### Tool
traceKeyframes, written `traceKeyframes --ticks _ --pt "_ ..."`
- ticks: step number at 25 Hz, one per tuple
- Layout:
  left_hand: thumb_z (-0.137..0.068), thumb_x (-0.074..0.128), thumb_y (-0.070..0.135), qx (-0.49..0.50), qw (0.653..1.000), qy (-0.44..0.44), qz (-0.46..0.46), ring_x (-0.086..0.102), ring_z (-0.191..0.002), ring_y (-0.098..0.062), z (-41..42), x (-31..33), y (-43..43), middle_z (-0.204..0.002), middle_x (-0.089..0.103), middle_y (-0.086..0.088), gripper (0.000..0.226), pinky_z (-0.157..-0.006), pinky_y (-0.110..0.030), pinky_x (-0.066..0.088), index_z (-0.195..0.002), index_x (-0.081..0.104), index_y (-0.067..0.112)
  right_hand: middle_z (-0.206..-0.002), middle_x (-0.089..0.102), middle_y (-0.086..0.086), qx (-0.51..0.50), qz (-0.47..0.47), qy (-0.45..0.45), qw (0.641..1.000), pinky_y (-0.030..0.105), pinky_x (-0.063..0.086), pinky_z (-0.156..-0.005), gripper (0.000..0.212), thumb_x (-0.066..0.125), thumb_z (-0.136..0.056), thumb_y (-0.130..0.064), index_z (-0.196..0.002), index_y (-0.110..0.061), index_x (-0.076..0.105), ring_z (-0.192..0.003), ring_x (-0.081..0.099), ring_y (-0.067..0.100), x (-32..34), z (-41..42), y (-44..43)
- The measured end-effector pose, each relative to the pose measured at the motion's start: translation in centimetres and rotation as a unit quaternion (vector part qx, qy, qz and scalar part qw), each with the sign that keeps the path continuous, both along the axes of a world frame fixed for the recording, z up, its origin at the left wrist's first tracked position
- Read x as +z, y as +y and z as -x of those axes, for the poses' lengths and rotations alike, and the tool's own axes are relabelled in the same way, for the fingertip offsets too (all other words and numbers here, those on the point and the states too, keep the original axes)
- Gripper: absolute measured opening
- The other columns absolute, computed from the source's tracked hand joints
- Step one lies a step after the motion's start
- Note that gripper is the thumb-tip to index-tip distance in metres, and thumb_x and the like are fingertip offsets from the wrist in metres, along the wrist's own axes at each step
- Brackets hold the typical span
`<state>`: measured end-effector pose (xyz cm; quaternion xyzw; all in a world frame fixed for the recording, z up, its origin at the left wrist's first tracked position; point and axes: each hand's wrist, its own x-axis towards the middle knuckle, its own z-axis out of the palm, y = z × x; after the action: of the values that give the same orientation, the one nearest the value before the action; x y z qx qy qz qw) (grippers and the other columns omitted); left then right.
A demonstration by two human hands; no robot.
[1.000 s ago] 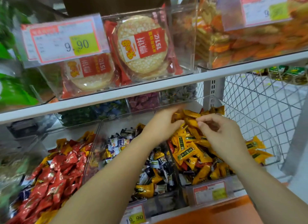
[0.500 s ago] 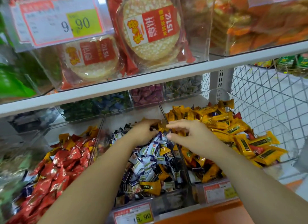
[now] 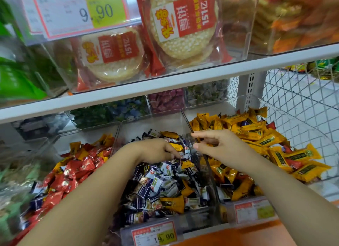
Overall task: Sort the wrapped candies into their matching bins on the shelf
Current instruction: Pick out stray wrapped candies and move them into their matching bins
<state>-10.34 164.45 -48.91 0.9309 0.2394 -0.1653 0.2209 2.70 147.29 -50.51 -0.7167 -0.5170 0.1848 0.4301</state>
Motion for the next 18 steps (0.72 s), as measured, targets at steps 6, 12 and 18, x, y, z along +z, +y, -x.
traceKeyframes --ticks 6,12,18 --pt "-0.090 0.060 0.025 0.121 0.976 -0.173 -0.058 0.054 -0.110 -0.016 -1.4 -0.4 3.4 -0.131 0.053 0.001 0.037 -0.082 -0.021 0.038 -0.126 0.053 0.024 -0.112 0.063 -0.016 0.001 0.000 0.013 1.000 0.013 0.045 -0.079 0.036 0.065 -0.084 -0.035 -0.120 -0.036 0.060 -0.104 0.055 -0.006 0.0 -0.1 0.1" --pt "-0.083 0.068 0.035 0.078 0.994 -0.064 -0.052 0.047 -0.123 -0.021 -3.4 -2.0 4.6 -0.143 0.041 -0.003 0.073 -0.097 -0.026 0.038 -0.144 0.031 0.025 -0.110 0.061 -0.020 0.001 -0.005 0.015 1.000 0.014 0.042 -0.084 0.037 0.065 -0.082 -0.038 -0.119 -0.038 0.060 -0.102 0.053 -0.011 -0.1 -0.2 0.1" --pt "-0.083 0.070 0.022 0.034 0.995 -0.087 -0.023 0.052 -0.107 -0.016 -2.9 -2.1 3.8 -0.126 0.052 -0.002 0.055 -0.087 -0.024 0.041 -0.134 0.047 0.024 -0.111 0.059 -0.022 0.004 -0.006 0.004 1.000 0.008 0.042 -0.075 0.037 0.065 -0.082 -0.038 -0.119 -0.038 0.060 -0.100 0.052 -0.013 -0.2 -0.2 0.1"
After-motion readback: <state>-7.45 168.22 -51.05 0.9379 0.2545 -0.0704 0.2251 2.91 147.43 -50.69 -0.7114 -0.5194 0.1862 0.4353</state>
